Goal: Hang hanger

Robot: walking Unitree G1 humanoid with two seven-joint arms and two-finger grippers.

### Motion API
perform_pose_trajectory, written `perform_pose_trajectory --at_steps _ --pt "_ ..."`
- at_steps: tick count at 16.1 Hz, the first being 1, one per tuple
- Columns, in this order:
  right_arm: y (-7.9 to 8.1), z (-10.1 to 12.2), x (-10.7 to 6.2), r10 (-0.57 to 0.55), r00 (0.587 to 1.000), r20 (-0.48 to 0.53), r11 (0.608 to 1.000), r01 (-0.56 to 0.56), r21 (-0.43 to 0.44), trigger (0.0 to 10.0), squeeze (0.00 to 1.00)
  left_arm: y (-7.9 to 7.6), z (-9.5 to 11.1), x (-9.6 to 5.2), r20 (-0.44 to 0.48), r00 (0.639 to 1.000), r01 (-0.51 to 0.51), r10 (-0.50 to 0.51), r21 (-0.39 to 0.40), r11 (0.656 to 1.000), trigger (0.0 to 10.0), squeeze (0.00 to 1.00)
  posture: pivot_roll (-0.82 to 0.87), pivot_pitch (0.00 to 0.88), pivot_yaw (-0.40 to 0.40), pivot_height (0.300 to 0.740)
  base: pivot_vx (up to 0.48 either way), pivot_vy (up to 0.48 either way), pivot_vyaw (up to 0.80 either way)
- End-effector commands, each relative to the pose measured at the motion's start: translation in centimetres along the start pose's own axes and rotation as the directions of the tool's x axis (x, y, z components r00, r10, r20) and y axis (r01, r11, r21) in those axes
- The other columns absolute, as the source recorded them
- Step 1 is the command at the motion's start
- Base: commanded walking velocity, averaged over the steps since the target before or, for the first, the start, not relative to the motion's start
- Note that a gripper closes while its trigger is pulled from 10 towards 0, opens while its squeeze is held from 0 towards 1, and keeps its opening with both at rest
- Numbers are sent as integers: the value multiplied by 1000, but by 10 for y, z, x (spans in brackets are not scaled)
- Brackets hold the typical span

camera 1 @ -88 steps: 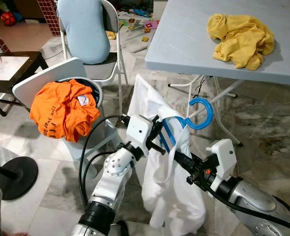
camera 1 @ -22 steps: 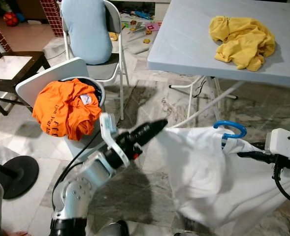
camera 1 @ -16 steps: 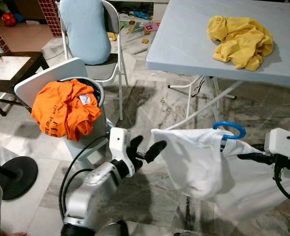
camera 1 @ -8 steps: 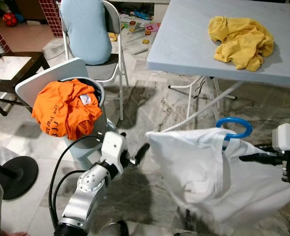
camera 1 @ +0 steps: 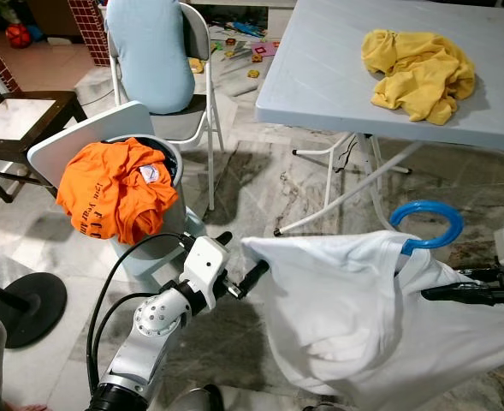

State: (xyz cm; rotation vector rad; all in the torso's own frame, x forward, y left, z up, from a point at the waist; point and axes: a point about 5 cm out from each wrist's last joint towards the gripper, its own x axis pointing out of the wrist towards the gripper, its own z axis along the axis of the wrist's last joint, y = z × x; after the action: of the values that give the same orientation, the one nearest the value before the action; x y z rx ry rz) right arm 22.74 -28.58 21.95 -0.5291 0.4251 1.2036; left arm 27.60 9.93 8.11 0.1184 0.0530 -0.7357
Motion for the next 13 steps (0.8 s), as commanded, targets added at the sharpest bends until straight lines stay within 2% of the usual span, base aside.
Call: perform_pose_trajectory --at_steps 1,3,4,5,13 --pt "3 19 -8 32 998 46 998 -30 -50 10000 0 -3 1 1 12 999 34 -34 2 999 10000 0 -116 139 25 740 0 0 0" --pt "5 23 -9 43 996 76 998 -40 -39 10000 0 -7 3 4 35 995 94 -93 -18 995 10000 0 -123 141 30 740 0 0 0" --pt "6 24 -9 46 996 80 998 -43 -38 10000 0 -9 5 5 44 992 119 -117 -30 992 4706 0 -123 141 31 740 0 0 0" --pt "10 27 -10 63 993 103 998 -60 -27 10000 0 -12 7 7 57 986 157 -155 -32 987 0 0 -128 141 35 740 0 0 0" --pt "20 15 -10 77 995 65 997 -79 27 10000 0 -8 12 4 80 981 182 -179 -31 983 0 0 -124 149 41 740 0 0 0"
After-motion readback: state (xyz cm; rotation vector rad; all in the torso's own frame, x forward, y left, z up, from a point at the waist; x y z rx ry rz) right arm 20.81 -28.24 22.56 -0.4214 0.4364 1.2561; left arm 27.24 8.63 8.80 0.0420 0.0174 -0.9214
